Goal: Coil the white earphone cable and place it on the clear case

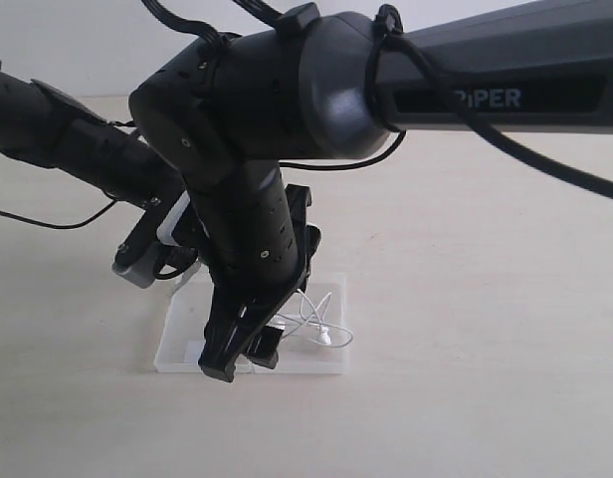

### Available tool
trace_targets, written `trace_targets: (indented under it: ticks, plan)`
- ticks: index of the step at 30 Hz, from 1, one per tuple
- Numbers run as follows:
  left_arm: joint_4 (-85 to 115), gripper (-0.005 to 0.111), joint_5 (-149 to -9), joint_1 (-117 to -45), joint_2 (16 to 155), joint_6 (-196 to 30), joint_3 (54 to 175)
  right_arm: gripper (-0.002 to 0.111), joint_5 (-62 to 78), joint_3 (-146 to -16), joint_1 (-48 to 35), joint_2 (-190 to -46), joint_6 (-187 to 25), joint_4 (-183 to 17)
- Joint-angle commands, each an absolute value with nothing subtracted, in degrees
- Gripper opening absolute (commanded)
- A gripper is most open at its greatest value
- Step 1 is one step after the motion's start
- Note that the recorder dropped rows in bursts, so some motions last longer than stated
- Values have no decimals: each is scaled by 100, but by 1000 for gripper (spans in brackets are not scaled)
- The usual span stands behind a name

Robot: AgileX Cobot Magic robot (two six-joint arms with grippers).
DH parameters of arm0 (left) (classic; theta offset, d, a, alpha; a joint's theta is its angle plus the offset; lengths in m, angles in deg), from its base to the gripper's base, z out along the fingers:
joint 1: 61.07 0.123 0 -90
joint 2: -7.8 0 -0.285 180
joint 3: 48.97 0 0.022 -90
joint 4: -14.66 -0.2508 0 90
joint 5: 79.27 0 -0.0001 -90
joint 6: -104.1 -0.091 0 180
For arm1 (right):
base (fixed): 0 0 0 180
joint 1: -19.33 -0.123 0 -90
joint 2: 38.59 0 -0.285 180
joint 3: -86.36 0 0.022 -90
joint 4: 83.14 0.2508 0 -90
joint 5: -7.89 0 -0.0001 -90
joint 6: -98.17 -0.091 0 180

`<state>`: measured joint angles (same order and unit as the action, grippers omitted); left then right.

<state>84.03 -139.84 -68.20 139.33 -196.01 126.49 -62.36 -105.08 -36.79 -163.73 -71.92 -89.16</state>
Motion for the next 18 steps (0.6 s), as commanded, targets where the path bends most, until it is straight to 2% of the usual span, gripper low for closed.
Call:
trace_targets:
  ticks: [1,3,4,6,9,10,18]
  plan:
    - [8411,0,-14434,-6670,13915,-19614,12744,70,-6207,-10540,-3668,-16305,-7141,-8970]
    - [8421,6,-14196,-6748,13966,-19614,12744,70,-6207,-10540,-3668,-16305,-7125,-8970]
    - [8435,13,-14154,-6800,14009,-19614,12744,70,-6207,-10540,-3668,-16305,-7081,-8970]
    - [8465,30,-14040,-6916,14087,-19614,12744,70,-6207,-10540,-3668,-16305,-7055,-8970]
    - [8560,62,-13958,-7036,14196,-19614,12848,70,-6207,-10540,-3668,-16305,-6996,-8970]
    - [8629,67,-13995,-7036,14209,-19614,12898,70,-6207,-10540,-3668,-16305,-6996,-8970]
    - [8837,67,-14214,-7160,14302,-19614,12925,70,-6207,-10540,-3668,-16305,-6969,-8970]
